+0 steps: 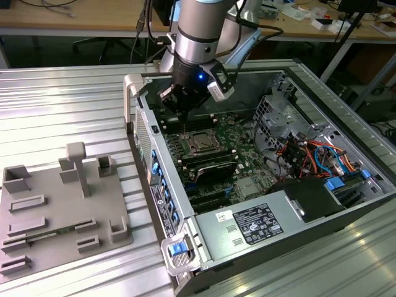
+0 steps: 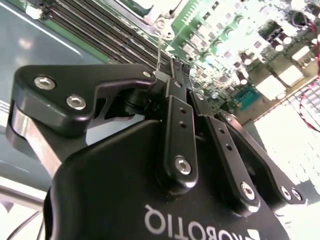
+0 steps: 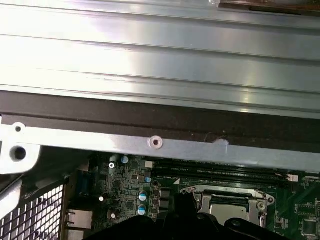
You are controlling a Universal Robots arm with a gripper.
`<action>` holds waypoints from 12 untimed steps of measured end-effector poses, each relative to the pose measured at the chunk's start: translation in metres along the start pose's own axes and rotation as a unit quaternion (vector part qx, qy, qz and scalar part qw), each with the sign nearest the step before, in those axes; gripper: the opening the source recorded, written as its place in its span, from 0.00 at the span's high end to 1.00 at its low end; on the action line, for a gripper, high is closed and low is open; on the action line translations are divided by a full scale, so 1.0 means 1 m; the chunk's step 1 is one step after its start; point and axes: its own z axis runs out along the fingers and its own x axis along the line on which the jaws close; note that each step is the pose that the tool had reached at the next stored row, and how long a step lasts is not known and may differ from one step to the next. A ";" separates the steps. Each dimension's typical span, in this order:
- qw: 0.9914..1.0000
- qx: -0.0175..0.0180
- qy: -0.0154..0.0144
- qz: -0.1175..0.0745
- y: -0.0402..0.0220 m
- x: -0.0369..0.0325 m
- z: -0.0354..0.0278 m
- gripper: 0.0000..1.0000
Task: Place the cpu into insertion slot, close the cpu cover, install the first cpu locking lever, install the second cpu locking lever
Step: 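Install the first cpu locking lever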
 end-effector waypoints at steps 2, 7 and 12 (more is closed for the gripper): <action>1.000 0.000 0.000 0.000 0.0000 -0.0053 0.0014 0.89; 1.000 0.000 0.000 0.000 -0.0007 -0.0185 0.0052 0.89; 1.000 0.000 0.000 0.000 -0.0012 -0.0295 0.0088 0.89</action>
